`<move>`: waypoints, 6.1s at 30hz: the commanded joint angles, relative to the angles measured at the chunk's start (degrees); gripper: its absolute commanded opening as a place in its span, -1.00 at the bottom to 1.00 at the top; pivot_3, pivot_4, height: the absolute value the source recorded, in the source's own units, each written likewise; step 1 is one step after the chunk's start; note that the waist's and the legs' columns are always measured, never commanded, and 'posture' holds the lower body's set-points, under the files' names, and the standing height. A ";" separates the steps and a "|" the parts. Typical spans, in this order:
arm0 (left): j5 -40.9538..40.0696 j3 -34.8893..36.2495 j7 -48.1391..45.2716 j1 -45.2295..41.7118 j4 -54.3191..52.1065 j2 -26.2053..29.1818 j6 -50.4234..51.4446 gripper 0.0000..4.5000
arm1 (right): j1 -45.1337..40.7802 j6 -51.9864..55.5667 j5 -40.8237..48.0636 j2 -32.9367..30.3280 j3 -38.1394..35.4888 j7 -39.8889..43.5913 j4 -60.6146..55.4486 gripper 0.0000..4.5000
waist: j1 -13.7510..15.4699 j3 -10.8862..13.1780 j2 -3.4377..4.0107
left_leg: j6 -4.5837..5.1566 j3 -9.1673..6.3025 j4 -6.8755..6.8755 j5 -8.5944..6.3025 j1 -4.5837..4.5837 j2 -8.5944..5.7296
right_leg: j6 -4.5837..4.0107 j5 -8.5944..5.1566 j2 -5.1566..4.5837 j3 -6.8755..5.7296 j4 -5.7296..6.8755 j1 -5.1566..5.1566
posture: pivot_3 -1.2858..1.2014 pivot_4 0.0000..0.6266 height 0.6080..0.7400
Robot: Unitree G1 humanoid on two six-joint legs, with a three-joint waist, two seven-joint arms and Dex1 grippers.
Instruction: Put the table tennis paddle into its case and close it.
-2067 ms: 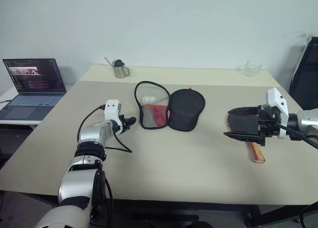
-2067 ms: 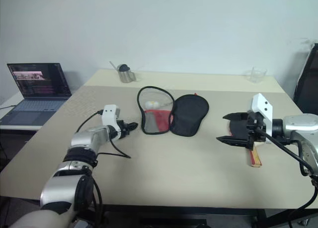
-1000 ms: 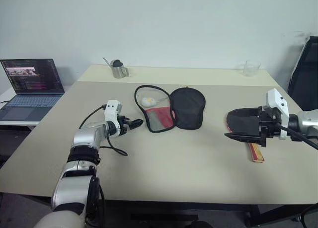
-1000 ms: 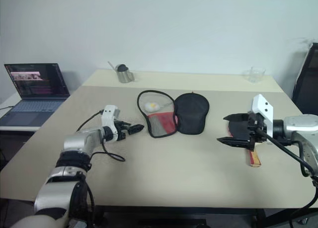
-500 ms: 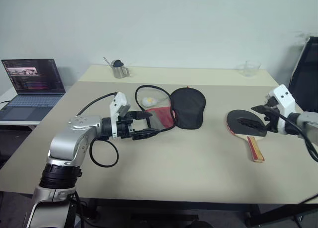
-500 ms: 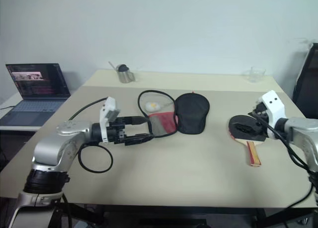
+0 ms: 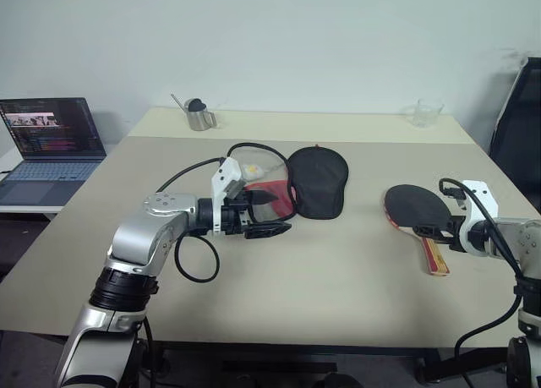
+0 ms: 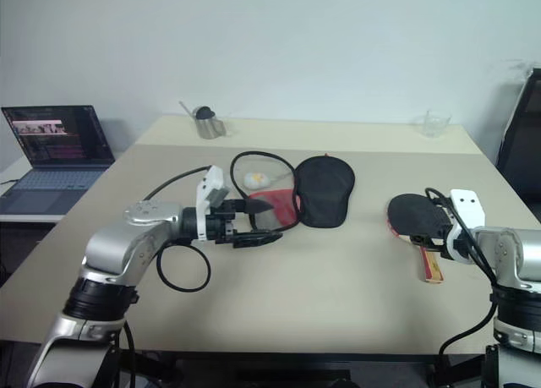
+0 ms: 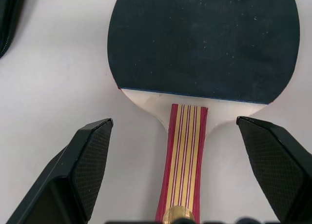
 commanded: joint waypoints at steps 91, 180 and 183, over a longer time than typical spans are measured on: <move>-11.84 19.46 20.66 21.14 -27.40 11.80 13.90 1.00 | -44.28 -67.37 -10.46 39.58 2.42 -25.29 76.83 -0.52 | -0.24 0.07 0.11 | 0.01 0.03 -0.10 0.01 -0.22 0.50 | -0.16 0.06 0.21 0.02 -0.03 -0.31 | 0.03 -0.52 1.00; 5.68 4.54 34.56 4.74 3.70 2.81 8.52 1.00 | -31.85 -39.99 -11.33 22.59 7.83 -11.47 44.03 0.99 | -0.27 0.07 0.11 | 0.00 0.15 -0.11 0.02 -0.10 0.86 | -0.43 0.15 0.68 0.02 -0.02 -0.28 | 0.03 -0.52 1.00; 9.11 1.73 34.32 -0.21 12.07 0.16 6.02 1.00 | -31.22 -38.97 -11.44 22.36 8.14 -10.88 41.20 0.99 | -0.13 0.07 0.11 | 0.00 0.21 -0.10 0.02 -0.19 0.84 | -0.42 0.15 0.67 0.03 -0.08 -0.32 | 0.03 -0.52 1.00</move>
